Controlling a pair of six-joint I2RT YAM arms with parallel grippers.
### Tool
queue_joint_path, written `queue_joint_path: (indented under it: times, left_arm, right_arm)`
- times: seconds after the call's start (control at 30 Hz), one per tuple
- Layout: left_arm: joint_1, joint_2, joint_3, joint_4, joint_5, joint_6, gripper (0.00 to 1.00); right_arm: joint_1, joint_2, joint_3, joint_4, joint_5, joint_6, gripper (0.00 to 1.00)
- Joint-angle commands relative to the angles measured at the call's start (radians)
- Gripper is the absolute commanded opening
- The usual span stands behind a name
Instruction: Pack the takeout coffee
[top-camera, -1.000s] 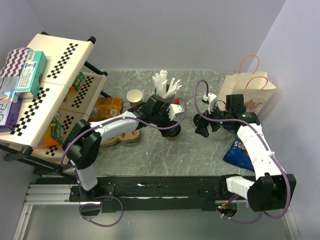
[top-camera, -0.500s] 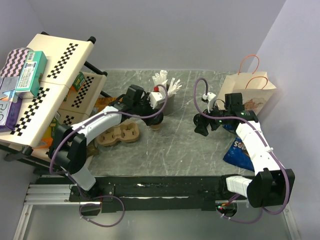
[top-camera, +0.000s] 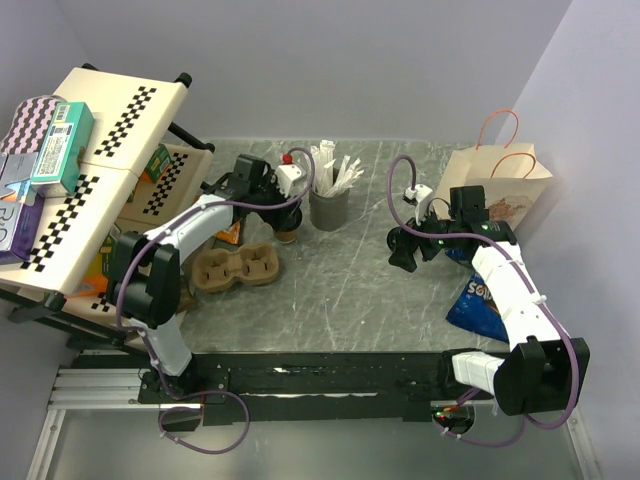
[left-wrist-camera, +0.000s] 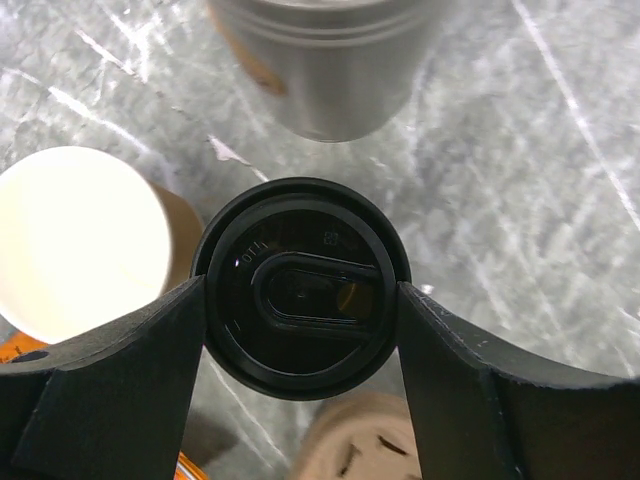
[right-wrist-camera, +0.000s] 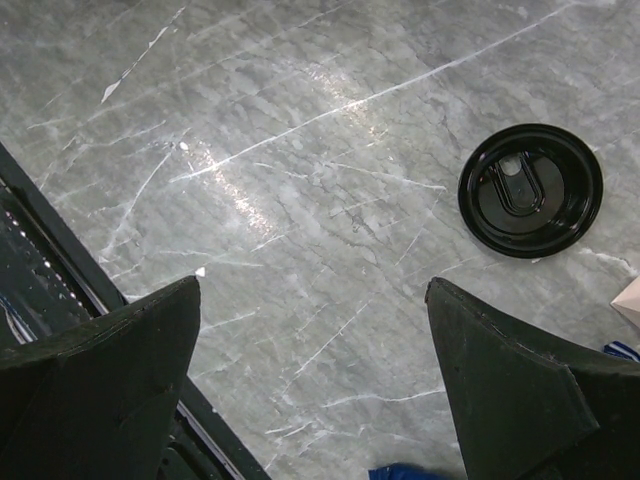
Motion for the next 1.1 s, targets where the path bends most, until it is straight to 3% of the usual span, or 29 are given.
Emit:
queue_joint_path:
  times: [0.0, 0.57, 0.87, 1.0, 1.07]
  left_arm:
    - [0.023, 0.032, 0.060, 0.020, -0.004, -0.009, 0.76]
    - [0.031, 0.051, 0.106, 0.027, -0.006, -0.050, 0.90]
    - [0.029, -0.110, 0.167, -0.039, 0.072, -0.049, 0.91]
    - [0.029, -0.222, 0.120, -0.163, -0.018, -0.046, 0.90]
    - [0.031, -0.263, 0.081, -0.210, -0.168, -0.119, 0.87]
  right_arm:
    - [0.001, -0.013, 0.027, 0.018, 0.003, -0.001, 1.00]
    - [0.001, -0.010, 0.020, 0.032, -0.001, 0.003, 1.00]
    - [-0.001, -0.012, 0.050, 0.032, -0.008, 0.013, 1.00]
    - [0.001, -0.023, 0.047, 0.041, -0.017, 0.026, 1.00]
    - [0.001, -0.030, 0.047, 0.051, -0.017, 0.033, 1.00]
